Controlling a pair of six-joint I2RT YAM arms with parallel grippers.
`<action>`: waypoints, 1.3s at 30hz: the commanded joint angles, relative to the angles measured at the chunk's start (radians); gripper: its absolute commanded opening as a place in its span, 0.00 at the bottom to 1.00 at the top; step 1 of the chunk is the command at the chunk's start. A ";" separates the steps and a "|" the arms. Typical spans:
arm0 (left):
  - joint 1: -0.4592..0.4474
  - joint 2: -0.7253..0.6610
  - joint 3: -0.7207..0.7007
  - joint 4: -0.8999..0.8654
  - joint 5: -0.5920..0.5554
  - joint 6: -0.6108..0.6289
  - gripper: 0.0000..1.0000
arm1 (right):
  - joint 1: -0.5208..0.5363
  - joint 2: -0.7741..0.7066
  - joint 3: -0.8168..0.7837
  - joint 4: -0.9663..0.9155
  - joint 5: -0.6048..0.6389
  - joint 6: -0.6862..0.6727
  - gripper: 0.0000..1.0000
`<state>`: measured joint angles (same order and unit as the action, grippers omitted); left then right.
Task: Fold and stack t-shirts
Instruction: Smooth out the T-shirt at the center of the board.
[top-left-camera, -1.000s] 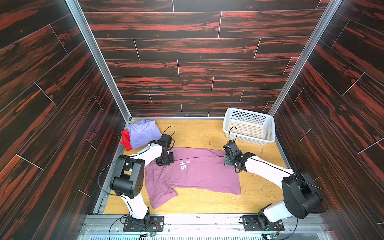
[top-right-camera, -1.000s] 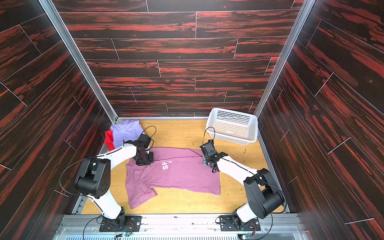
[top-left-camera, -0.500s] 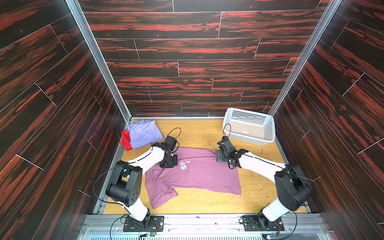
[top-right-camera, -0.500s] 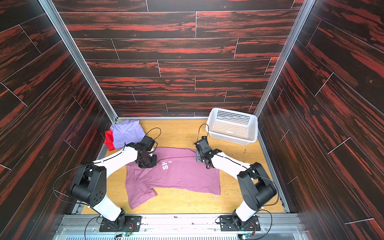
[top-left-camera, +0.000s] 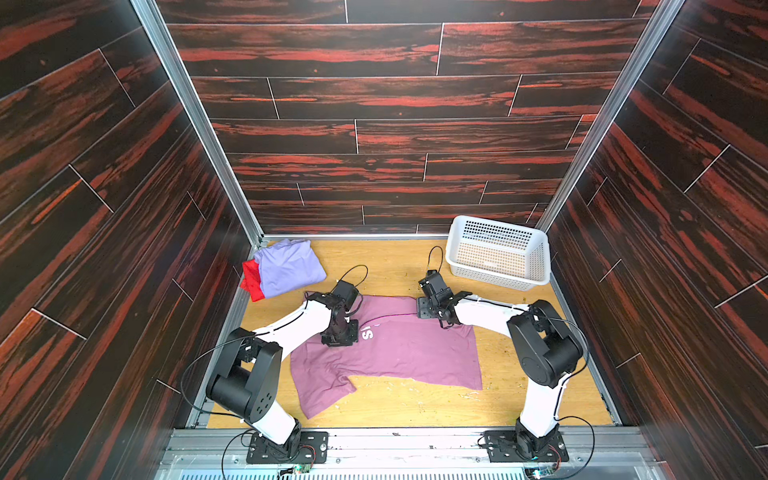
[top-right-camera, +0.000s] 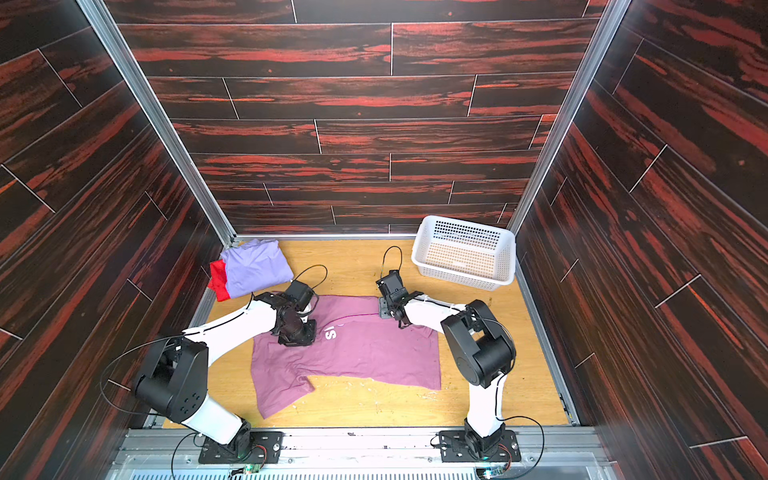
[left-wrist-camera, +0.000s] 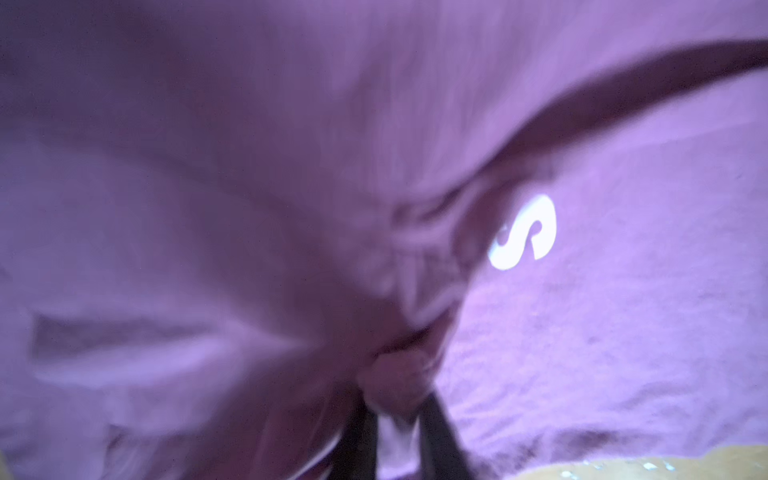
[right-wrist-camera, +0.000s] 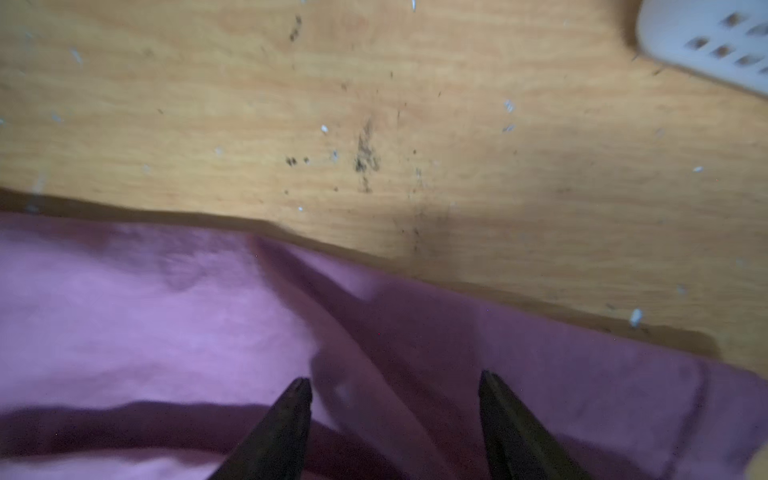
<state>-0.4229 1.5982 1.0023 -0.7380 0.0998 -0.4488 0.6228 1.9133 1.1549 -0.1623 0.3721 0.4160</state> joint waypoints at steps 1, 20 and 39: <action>-0.021 -0.039 -0.027 -0.080 0.009 -0.004 0.94 | 0.007 0.022 0.016 0.011 -0.019 0.017 0.68; 0.000 -0.079 0.155 0.076 -0.354 0.008 1.00 | 0.006 -0.211 -0.062 -0.083 0.101 0.000 0.68; 0.212 0.146 0.229 0.153 -0.324 0.091 1.00 | -0.061 -0.364 -0.324 -0.115 0.206 0.074 0.67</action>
<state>-0.2214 1.7172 1.2068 -0.5938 -0.2184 -0.3721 0.5674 1.5753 0.8402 -0.2691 0.5587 0.4816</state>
